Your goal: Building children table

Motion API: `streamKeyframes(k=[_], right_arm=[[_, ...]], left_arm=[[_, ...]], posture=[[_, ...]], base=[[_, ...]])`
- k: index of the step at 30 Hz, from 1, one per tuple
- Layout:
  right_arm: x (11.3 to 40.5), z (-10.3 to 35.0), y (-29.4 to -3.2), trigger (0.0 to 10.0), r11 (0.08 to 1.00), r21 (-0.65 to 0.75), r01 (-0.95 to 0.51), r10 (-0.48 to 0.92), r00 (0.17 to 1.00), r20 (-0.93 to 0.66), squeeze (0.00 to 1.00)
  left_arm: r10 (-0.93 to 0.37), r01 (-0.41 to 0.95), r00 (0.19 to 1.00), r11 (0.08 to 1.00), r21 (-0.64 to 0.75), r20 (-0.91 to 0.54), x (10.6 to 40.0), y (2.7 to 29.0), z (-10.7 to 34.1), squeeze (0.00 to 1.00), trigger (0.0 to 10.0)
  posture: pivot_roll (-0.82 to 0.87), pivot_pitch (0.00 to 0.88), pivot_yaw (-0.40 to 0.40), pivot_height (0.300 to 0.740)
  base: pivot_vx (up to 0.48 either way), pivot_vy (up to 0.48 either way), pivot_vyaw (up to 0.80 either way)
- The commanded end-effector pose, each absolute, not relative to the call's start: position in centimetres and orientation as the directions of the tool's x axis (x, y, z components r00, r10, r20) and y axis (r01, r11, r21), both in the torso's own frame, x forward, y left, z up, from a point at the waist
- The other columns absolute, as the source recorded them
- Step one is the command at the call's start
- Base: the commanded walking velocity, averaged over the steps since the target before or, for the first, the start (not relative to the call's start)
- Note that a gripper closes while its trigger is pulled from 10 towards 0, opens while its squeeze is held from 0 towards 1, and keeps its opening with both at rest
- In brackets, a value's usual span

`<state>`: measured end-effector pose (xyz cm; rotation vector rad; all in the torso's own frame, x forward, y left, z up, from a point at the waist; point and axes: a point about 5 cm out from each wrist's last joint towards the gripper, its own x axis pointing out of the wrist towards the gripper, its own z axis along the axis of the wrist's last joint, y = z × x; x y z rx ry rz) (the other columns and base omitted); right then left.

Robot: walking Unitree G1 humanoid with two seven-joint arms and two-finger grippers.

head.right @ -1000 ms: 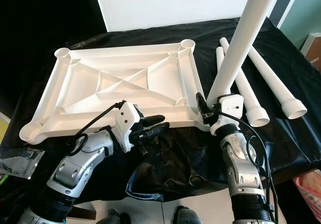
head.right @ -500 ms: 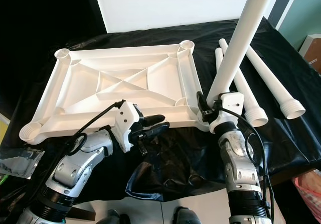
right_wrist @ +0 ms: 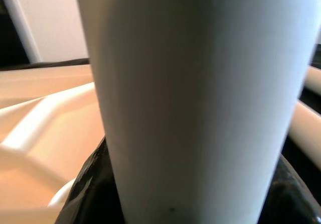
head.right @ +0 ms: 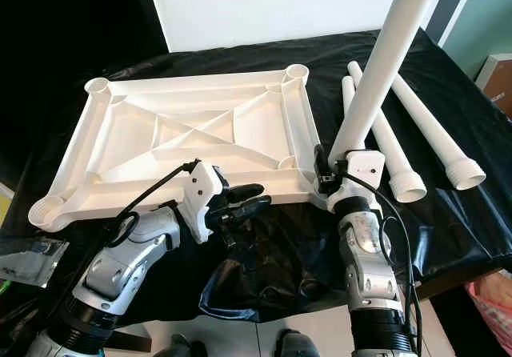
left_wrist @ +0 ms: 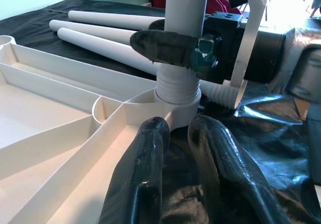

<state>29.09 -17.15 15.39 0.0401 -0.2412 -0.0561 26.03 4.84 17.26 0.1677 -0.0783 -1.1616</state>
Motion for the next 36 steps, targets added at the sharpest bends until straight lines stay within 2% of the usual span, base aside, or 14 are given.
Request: streamKeyframes(k=[1,2,5,17,18,25,27,28,30,31,36], right_arm=[[28.4,12.8,-16.3,10.0,0.981,0.104,0.167,-0.177,0.979,0.103,0.00],[28.2,12.6,-15.9,10.0,0.971,0.125,0.204,-0.216,0.972,0.090,0.00],[28.1,12.6,-14.9,10.0,0.972,0.149,0.184,-0.198,0.976,0.090,0.00],[28.2,12.9,-14.9,10.0,0.976,0.147,0.158,-0.175,0.978,0.114,0.00],[28.3,13.2,-14.9,10.0,0.980,0.136,0.143,-0.161,0.978,0.133,1.00],[28.4,14.0,-15.4,10.0,0.989,0.122,0.081,-0.102,0.978,0.183,1.00],[28.6,14.4,-15.9,10.0,0.995,0.099,0.016,-0.036,0.979,0.201,1.00],[28.7,14.5,-16.3,10.0,0.996,0.074,-0.039,0.024,0.979,0.202,0.23],[28.8,14.5,-16.6,10.0,0.996,0.058,-0.073,0.060,0.978,0.200,0.23],[28.9,14.6,-17.0,10.0,0.994,0.033,-0.107,0.098,0.975,0.201,0.00],[29.2,14.6,-17.9,10.0,0.987,-0.029,-0.158,0.160,0.968,0.194,0.00]], left_arm=[[-0.922,0.910,0.385,0.374,0.179,-0.032,25.9,4.9,17.4,0.00,10.0],[-0.922,0.910,0.386,0.375,0.179,-0.032,25.9,4.8,17.4,0.00,10.0],[-0.922,0.909,0.387,0.376,0.178,-0.030,25.9,4.8,17.4,0.00,10.0],[-0.920,0.909,0.391,0.382,0.169,-0.023,25.8,5.0,17.6,0.00,10.0],[-0.920,0.909,0.390,0.382,0.168,-0.021,25.8,5.0,17.6,0.00,10.0],[-0.922,0.910,0.387,0.379,0.167,-0.018,25.9,4.8,17.6,0.00,10.0],[-0.923,0.911,0.385,0.377,0.166,-0.016,25.9,4.6,17.6,0.00,10.0],[-0.923,0.912,0.384,0.376,0.167,-0.015,25.9,4.5,17.6,0.00,10.0],[-0.924,0.912,0.383,0.375,0.167,-0.014,25.9,4.5,17.7,0.00,10.0],[-0.924,0.912,0.382,0.374,0.169,-0.014,25.9,4.4,17.7,0.00,10.0],[-0.926,0.914,0.377,0.369,0.168,-0.014,25.9,4.4,17.7,0.00,10.0]], posture=[[-0.07,0.140,0.059,0.740],[-0.07,0.140,0.059,0.740],[-0.06,0.141,0.056,0.740],[-0.06,0.137,0.054,0.740],[-0.06,0.136,0.053,0.740],[-0.07,0.129,0.051,0.740],[-0.07,0.124,0.049,0.740],[-0.07,0.120,0.047,0.740],[-0.07,0.120,0.047,0.740],[-0.08,0.118,0.047,0.740],[-0.08,0.113,0.048,0.740]], base=[[0.000,0.000,0.00],[0.000,0.000,0.00],[0.000,0.000,0.00],[0.000,0.000,0.00],[0.000,0.000,0.00],[0.000,0.000,0.00],[0.000,0.000,0.00],[0.000,0.000,0.00],[0.000,0.000,0.00],[0.000,0.000,0.00],[0.000,0.000,0.00]])
